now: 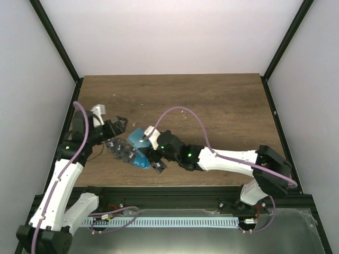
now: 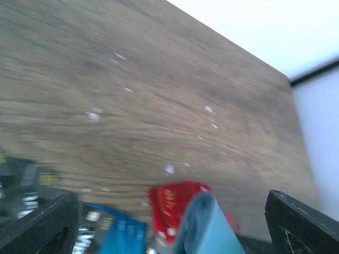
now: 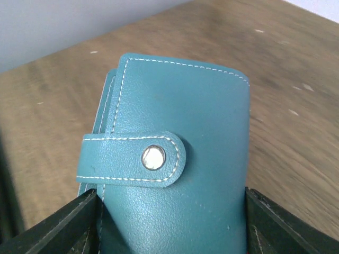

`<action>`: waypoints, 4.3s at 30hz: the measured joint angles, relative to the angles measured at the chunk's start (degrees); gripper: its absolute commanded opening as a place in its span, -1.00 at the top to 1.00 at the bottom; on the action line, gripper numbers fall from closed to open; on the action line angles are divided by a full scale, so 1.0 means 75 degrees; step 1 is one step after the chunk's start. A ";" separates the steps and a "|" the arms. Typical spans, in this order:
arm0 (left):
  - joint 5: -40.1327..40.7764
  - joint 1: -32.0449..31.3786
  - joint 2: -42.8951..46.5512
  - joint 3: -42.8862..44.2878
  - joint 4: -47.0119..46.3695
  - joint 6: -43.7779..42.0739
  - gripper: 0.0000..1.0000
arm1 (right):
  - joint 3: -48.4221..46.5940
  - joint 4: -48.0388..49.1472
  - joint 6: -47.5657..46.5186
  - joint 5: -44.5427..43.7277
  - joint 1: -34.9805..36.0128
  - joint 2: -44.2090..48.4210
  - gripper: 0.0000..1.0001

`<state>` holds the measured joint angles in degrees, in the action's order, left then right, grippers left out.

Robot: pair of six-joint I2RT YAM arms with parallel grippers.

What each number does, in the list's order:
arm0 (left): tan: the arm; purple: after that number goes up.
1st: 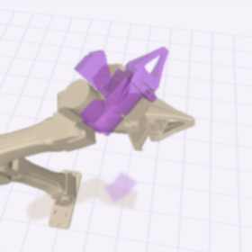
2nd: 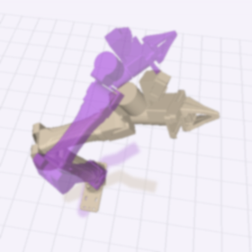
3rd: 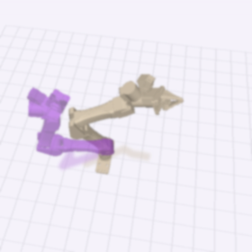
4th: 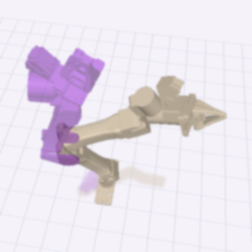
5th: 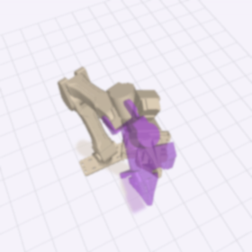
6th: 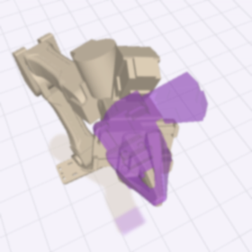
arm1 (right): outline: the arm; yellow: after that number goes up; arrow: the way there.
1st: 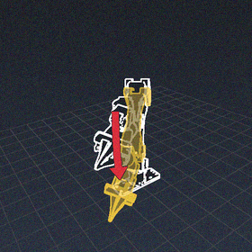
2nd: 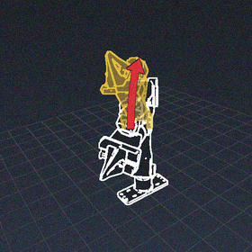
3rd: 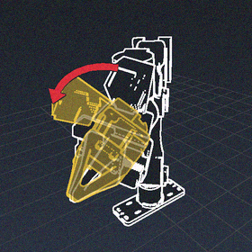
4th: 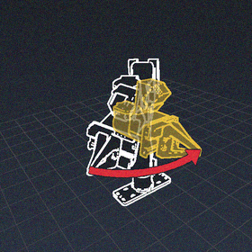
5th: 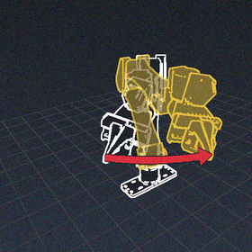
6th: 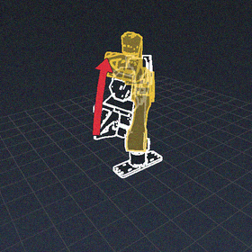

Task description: Put the credit cards into the card holder

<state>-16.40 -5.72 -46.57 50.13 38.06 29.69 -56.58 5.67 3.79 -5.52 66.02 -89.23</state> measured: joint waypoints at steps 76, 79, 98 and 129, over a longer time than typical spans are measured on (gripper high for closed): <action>-0.5112 -0.3978 -0.3386 0.1696 -0.5957 0.0848 0.92 | 0.3669 0.4001 0.5694 0.9393 -0.5479 0.4960 0.00; -0.5149 -0.3978 -0.3398 0.1684 -0.5992 0.0857 0.92 | 0.3669 0.4301 0.5890 0.9390 -0.5482 0.4878 0.05; -0.4360 -0.3993 -0.3485 0.1533 -0.5514 0.0423 -0.99 | 0.3299 0.2183 0.4972 0.8536 -0.5490 0.5490 0.99; 0.0289 -0.3917 -0.3144 0.1667 -0.1568 -0.0420 -1.00 | 0.3768 -0.1926 0.4724 0.3287 -0.5493 0.6621 0.88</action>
<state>-14.24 -35.09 -70.15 62.63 26.30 26.55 -28.32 -8.78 39.22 19.14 24.82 -39.57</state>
